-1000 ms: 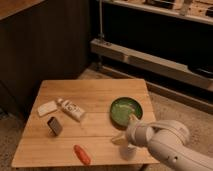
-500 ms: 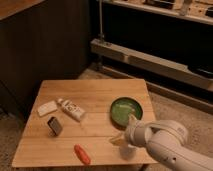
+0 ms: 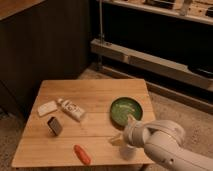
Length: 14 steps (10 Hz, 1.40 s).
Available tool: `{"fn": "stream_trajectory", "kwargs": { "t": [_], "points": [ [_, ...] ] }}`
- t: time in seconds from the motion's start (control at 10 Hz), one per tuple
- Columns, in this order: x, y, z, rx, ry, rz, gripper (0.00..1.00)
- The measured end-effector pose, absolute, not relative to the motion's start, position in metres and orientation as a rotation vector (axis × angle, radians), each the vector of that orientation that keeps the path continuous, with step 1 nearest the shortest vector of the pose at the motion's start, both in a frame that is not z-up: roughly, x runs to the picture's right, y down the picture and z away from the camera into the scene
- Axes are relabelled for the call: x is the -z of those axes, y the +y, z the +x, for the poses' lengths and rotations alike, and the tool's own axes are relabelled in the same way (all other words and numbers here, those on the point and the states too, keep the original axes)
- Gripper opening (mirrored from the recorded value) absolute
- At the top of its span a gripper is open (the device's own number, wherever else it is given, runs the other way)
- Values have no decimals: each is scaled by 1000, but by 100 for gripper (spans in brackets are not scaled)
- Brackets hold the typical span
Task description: Place the ceramic cup over the eraser
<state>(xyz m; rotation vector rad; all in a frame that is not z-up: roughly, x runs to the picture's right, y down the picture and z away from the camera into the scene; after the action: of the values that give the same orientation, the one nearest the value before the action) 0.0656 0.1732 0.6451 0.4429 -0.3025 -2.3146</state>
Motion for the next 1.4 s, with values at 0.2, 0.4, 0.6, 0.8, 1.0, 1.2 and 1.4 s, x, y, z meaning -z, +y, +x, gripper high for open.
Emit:
{"fn": "stream_trajectory", "kwargs": {
  "t": [0.2,0.4,0.6,0.8,1.0,1.2,1.4],
  "points": [
    [-648,173,72,2303,-324,471,80],
    [-649,175,97,2266,-368,523,80],
    [-649,173,108,2241,-378,548,80],
    [-647,173,126,2224,-372,546,80],
    [-646,173,142,2223,-377,528,80],
    [-643,176,162,2230,-375,495,80],
    [-638,179,176,2248,-379,505,80]
  ]
}}
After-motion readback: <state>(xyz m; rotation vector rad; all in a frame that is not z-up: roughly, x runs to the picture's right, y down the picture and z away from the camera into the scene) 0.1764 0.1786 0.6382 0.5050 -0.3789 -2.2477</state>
